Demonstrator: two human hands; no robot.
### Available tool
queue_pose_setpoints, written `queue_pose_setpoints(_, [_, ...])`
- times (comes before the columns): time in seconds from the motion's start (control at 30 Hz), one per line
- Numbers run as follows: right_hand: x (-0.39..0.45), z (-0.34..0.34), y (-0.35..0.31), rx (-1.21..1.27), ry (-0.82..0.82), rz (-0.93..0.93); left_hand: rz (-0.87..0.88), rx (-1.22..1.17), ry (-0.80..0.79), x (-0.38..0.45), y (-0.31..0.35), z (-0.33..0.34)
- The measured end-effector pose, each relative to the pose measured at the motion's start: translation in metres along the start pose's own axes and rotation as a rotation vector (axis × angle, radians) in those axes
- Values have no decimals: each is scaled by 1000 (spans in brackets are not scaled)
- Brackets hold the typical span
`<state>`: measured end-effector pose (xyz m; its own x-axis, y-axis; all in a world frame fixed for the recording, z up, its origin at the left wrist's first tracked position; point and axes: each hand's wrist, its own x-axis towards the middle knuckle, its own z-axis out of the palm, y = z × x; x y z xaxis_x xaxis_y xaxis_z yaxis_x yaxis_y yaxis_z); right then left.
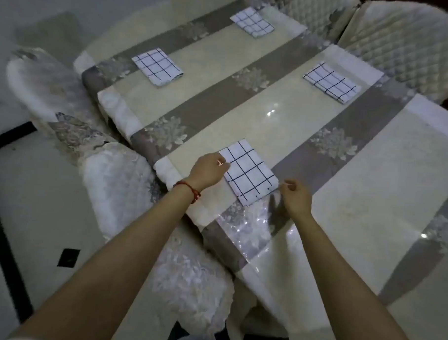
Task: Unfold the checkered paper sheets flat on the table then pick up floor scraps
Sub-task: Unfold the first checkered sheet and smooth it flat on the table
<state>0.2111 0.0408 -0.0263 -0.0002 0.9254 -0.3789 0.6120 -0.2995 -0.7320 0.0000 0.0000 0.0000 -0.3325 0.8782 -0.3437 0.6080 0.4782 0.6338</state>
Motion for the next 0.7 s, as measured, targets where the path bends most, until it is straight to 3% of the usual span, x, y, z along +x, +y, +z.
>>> queue_pose_setpoints(0.17, [17,20,-9,43,58,24,-141,50,32,49,-11,7])
queue_pose_setpoints(0.3, [21,37,-15,-62,99,-32,-113,63,78,69,-11,19])
queue_pose_setpoints(0.43, [26,38,-15,-52,106,19,-128,12,26,77,-10,23])
queue_pose_setpoints(0.6, [27,24,-18,106,138,5,-174,-194,-77,79,-11,12])
queue_pose_setpoints(0.7, [24,16,-20,38,211,-18,-243,-492,-143,67,-6,1])
